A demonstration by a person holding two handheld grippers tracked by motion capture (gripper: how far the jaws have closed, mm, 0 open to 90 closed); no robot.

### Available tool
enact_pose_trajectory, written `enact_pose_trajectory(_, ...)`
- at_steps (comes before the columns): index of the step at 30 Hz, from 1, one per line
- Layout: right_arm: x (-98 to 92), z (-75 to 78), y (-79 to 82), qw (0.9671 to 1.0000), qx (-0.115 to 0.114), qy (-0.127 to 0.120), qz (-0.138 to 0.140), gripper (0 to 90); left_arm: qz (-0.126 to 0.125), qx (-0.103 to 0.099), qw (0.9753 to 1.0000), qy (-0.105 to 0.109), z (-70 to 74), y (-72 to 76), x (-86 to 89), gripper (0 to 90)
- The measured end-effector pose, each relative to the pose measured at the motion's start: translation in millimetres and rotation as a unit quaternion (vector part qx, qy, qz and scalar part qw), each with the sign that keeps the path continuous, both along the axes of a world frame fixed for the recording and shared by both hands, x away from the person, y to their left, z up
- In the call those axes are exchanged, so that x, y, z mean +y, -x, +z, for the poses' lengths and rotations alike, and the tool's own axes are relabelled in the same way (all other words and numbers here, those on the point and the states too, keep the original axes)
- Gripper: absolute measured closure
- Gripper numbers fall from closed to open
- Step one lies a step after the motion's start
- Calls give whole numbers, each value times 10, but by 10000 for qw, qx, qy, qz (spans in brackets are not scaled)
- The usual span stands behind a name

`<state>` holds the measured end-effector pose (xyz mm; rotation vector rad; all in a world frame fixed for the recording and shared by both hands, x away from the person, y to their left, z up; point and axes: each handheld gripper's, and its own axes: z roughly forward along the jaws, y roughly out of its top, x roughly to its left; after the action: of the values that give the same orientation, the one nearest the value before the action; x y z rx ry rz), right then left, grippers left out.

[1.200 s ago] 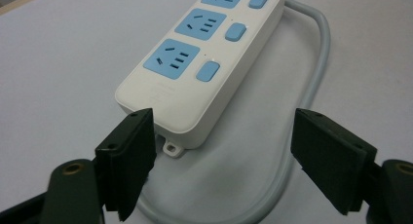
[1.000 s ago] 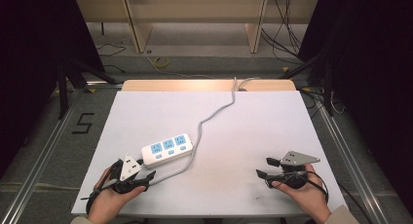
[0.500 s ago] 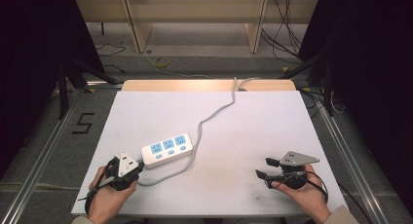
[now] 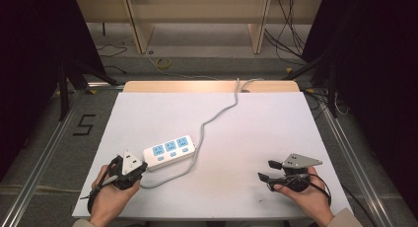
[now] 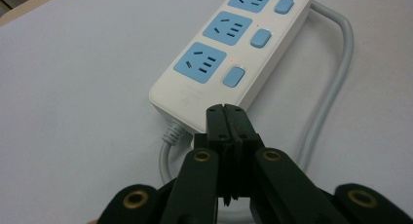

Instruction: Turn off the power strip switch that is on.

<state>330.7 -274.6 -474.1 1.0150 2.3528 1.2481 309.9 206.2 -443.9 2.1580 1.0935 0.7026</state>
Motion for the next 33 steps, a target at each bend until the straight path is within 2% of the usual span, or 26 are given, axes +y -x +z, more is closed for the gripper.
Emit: enact_pose_trajectory(33,16,8,6,10000,-35,-57,34,375,-3,206,9997,-129,136,-215,-144,897)
